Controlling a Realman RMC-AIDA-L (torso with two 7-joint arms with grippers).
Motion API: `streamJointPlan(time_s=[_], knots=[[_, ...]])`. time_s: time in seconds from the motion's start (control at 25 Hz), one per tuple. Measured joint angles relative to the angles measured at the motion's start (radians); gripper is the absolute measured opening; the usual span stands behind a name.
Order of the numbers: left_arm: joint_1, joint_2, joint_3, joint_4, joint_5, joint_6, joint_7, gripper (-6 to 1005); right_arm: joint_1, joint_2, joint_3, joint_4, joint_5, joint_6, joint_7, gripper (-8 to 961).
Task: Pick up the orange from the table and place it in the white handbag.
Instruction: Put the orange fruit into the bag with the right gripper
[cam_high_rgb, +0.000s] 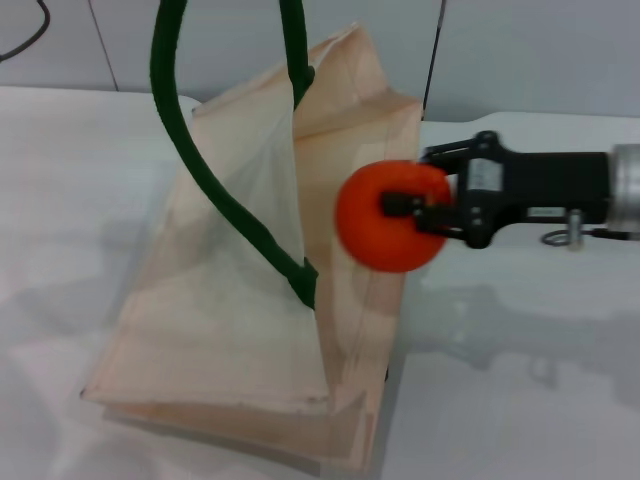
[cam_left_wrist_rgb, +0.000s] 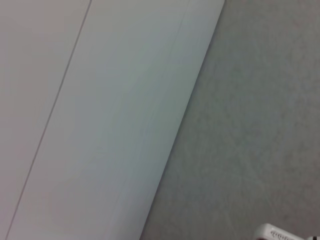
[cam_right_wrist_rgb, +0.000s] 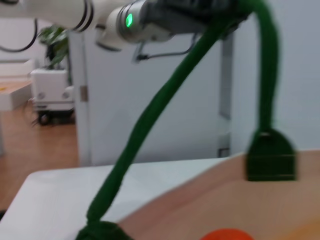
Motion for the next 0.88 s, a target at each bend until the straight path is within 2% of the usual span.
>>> streamJointPlan(time_s=[0.24, 0.52, 0.88], knots=[[-0.014, 0.000, 0.000, 0.003, 0.005, 0.000, 0.000, 146, 0.110, 0.004, -0.102, 0.129, 0.001, -0.127, -0.007, 322], [-0.022, -0.001, 0.000, 0.007, 0.009, -0.001, 0.000, 146, 0.211, 0.016, -0.131, 0.245, 0.000, -0.265, -0.007, 268], [-0.022, -0.004, 0.000, 0.009, 0.006, -0.002, 0.001, 147, 0.261, 0.024, -0.139, 0.323, 0.002, -0.373, -0.009, 213]])
